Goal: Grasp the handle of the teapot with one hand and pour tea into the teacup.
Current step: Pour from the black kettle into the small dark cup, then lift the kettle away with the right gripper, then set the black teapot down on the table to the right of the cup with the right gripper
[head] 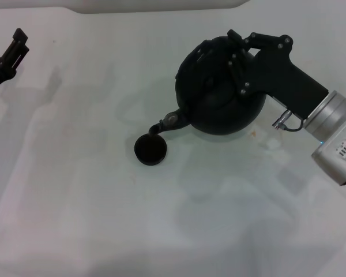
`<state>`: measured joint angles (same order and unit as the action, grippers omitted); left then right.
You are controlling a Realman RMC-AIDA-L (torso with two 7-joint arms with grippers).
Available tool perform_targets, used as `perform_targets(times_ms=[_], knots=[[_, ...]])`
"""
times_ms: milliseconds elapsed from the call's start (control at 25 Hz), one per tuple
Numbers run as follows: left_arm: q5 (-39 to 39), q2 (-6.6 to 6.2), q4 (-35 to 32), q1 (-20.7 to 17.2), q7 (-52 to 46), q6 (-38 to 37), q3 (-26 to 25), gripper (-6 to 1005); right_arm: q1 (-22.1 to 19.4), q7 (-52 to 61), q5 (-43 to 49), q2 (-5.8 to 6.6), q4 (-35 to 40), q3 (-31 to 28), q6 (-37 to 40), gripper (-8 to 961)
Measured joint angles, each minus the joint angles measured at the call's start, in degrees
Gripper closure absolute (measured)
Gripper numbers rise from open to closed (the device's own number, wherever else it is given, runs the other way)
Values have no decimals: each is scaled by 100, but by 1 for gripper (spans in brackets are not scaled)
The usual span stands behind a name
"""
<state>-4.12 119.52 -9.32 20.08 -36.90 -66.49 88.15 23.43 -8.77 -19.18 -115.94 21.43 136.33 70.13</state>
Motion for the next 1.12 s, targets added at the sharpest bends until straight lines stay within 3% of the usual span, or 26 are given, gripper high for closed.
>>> perform_targets(times_ms=[560,880,1120], knots=[[-1,1,-55,29,-5,54,0,106,-98,2833,-180,39,-124,-248,297,832],[-1,-6,-11,88,26,69,-10,106,-535,3207,-253,45,-573,-251,969,832],[-1,-8,-9,83,26,69,0,106,-738,3323,-296,46,-919,-250,1051,832]])
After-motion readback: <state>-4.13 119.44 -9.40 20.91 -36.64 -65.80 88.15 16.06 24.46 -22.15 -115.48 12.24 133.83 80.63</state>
